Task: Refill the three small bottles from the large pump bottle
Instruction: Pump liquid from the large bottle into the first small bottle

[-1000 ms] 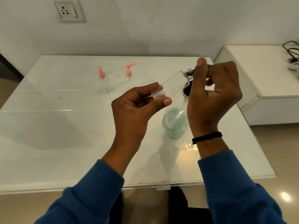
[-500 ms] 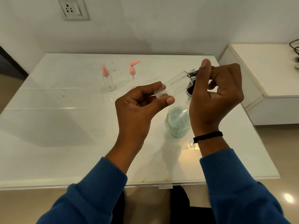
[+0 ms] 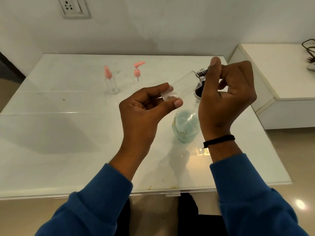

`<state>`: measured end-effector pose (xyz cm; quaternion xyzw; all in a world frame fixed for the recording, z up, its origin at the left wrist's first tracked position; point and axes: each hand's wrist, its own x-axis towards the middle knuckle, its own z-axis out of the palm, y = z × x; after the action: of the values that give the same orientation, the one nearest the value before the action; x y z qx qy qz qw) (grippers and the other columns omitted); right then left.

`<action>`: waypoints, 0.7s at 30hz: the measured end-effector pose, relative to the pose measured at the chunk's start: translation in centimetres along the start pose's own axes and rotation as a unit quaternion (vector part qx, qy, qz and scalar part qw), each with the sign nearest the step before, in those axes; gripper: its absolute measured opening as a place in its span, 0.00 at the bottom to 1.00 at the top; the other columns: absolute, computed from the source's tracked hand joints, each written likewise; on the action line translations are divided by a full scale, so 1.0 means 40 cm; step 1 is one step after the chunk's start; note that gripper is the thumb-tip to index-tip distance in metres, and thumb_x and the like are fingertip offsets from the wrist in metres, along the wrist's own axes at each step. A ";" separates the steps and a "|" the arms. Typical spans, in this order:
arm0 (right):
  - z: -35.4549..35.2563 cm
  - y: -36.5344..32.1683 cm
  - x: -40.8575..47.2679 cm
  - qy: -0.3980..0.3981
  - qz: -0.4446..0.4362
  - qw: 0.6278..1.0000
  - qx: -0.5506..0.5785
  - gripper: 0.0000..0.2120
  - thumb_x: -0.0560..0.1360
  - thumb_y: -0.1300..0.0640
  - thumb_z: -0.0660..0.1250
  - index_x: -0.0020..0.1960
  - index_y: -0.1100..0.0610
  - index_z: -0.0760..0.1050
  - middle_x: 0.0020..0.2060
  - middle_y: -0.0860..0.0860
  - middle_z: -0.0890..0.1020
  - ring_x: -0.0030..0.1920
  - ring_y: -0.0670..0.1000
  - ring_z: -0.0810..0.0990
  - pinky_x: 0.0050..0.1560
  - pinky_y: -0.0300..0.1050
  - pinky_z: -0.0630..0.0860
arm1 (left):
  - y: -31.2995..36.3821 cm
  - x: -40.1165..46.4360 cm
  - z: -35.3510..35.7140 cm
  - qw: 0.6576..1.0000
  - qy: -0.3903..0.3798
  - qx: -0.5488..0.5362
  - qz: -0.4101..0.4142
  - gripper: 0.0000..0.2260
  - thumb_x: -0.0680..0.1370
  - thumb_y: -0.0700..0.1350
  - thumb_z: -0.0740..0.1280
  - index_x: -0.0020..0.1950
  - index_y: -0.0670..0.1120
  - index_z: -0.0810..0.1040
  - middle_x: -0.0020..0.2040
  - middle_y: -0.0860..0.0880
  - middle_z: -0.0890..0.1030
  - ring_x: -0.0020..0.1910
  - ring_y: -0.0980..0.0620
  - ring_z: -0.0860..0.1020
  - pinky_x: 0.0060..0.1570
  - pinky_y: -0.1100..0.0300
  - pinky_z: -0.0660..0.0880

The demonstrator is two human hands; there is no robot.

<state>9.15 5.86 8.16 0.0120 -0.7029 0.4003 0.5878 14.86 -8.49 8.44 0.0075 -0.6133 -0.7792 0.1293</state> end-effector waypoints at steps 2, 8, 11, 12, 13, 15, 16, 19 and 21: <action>0.000 -0.003 0.006 0.001 -0.003 1.000 -0.001 0.17 0.79 0.61 0.70 0.32 0.64 0.75 0.31 0.54 0.75 0.33 0.51 0.70 0.34 0.41 0.66 | 0.002 0.000 0.001 1.000 0.000 0.006 0.004 0.18 0.67 0.35 0.80 0.55 0.42 0.84 0.50 0.47 0.87 0.49 0.48 0.86 0.52 0.55 0.82; -0.001 -0.008 -0.008 0.002 0.012 1.000 0.011 0.16 0.79 0.62 0.70 0.33 0.63 0.76 0.32 0.51 0.75 0.35 0.39 0.66 0.36 0.36 0.66 | 0.002 -0.001 0.000 1.000 0.003 0.007 0.000 0.18 0.67 0.34 0.80 0.55 0.42 0.85 0.49 0.48 0.88 0.49 0.50 0.86 0.51 0.58 0.82; -0.002 -0.007 0.003 -0.004 0.004 1.000 0.015 0.17 0.79 0.62 0.70 0.32 0.64 0.75 0.31 0.53 0.75 0.35 0.41 0.66 0.36 0.35 0.64 | 0.003 -0.002 0.002 1.000 0.002 0.004 -0.002 0.18 0.67 0.34 0.80 0.55 0.43 0.84 0.49 0.49 0.88 0.48 0.51 0.86 0.50 0.60 0.82; -0.002 -0.008 0.008 -0.001 0.001 1.000 0.012 0.18 0.79 0.62 0.70 0.32 0.64 0.75 0.30 0.54 0.75 0.35 0.43 0.67 0.35 0.37 0.64 | 0.004 -0.002 0.002 1.000 0.002 0.006 0.001 0.18 0.67 0.35 0.80 0.55 0.43 0.84 0.49 0.49 0.88 0.48 0.51 0.86 0.50 0.60 0.82; -0.001 -0.007 0.011 0.003 -0.001 1.000 0.009 0.18 0.79 0.62 0.70 0.31 0.64 0.74 0.30 0.55 0.75 0.34 0.46 0.68 0.34 0.39 0.65 | 0.005 -0.002 0.003 1.000 0.001 0.008 0.003 0.18 0.67 0.35 0.80 0.55 0.43 0.84 0.49 0.49 0.88 0.48 0.51 0.86 0.50 0.61 0.82; 0.002 -0.006 0.010 0.007 -0.003 1.000 0.004 0.18 0.79 0.63 0.70 0.31 0.64 0.74 0.30 0.56 0.75 0.33 0.49 0.69 0.33 0.43 0.65 | 0.006 -0.002 0.003 1.000 0.002 0.002 0.003 0.18 0.67 0.34 0.79 0.56 0.42 0.84 0.49 0.48 0.88 0.48 0.51 0.86 0.49 0.61 0.82; 0.002 -0.004 0.007 0.008 -0.001 1.000 0.001 0.18 0.79 0.63 0.70 0.31 0.64 0.74 0.30 0.56 0.75 0.33 0.49 0.68 0.33 0.45 0.66 | 0.005 -0.002 0.003 1.000 0.002 -0.002 0.000 0.17 0.68 0.33 0.79 0.55 0.41 0.84 0.49 0.48 0.88 0.48 0.51 0.86 0.49 0.61 0.82; -0.001 0.002 -0.002 0.004 0.006 1.000 0.001 0.17 0.79 0.63 0.70 0.32 0.64 0.75 0.30 0.57 0.75 0.33 0.49 0.68 0.33 0.48 0.67 | 0.003 -0.002 0.003 1.000 0.002 0.003 -0.001 0.17 0.67 0.33 0.79 0.55 0.41 0.84 0.49 0.48 0.88 0.48 0.50 0.86 0.49 0.60 0.82; -0.001 0.002 0.002 0.000 0.004 1.000 0.002 0.18 0.80 0.62 0.70 0.32 0.64 0.74 0.30 0.55 0.75 0.33 0.49 0.68 0.33 0.48 0.67 | 0.003 -0.002 0.003 1.000 0.003 0.004 0.000 0.18 0.67 0.34 0.79 0.55 0.42 0.85 0.49 0.48 0.88 0.48 0.50 0.86 0.49 0.60 0.82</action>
<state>9.11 5.99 8.19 0.0109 -0.7023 0.4042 0.5860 14.95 -8.38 8.57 0.0106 -0.6159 -0.7768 0.1313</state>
